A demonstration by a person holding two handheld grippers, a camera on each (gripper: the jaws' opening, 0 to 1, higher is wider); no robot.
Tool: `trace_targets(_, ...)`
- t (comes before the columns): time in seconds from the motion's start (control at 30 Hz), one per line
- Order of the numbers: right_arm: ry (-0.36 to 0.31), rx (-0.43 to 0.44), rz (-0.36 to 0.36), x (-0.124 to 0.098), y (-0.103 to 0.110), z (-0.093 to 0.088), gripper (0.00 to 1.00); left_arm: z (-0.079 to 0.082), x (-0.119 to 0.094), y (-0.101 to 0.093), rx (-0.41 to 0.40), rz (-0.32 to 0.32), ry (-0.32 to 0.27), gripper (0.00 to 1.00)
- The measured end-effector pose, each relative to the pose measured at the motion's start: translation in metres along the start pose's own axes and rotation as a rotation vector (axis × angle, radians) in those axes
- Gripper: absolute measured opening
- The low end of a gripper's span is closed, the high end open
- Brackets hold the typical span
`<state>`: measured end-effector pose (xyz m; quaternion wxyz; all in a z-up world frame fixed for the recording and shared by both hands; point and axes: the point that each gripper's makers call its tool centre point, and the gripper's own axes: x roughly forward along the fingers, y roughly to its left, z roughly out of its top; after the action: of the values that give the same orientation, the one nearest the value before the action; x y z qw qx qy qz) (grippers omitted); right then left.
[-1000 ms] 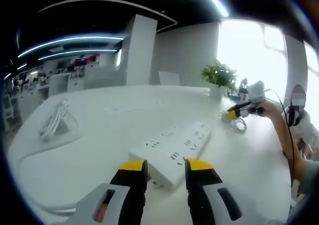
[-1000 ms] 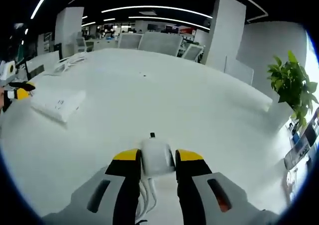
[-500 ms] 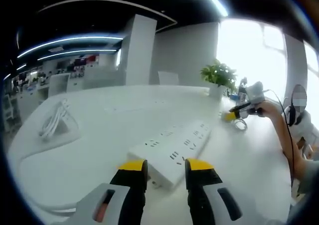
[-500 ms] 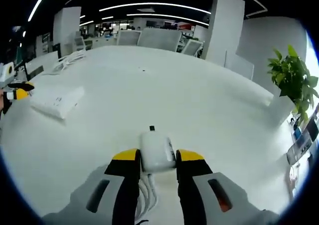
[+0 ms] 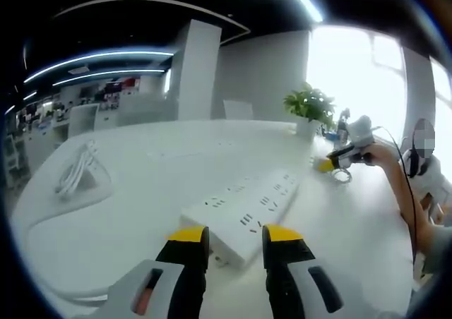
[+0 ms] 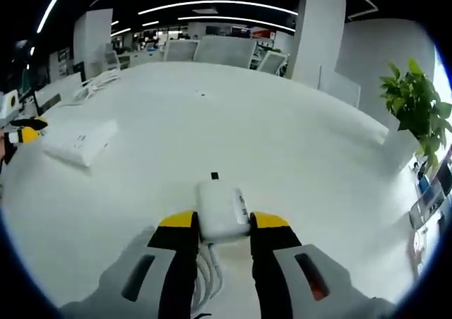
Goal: Straighten the power strip on the desk, plug the charger into it
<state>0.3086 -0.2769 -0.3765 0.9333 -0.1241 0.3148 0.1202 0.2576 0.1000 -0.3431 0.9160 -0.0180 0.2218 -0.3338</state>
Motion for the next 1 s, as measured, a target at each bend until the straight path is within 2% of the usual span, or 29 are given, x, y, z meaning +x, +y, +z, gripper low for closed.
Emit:
trace_targets(0.47,-0.014,-0.018,0.016,0.004,0.007,0.007,0.26,-0.003,-0.001,-0.003,0.009,-0.001,0.007,0.31)
trace_targets(1.0,-0.044,-0.119,0.056,0.007,0.034,0.022,0.26,-0.005,-0.001,-0.003,0.009,-0.001,0.009,0.31)
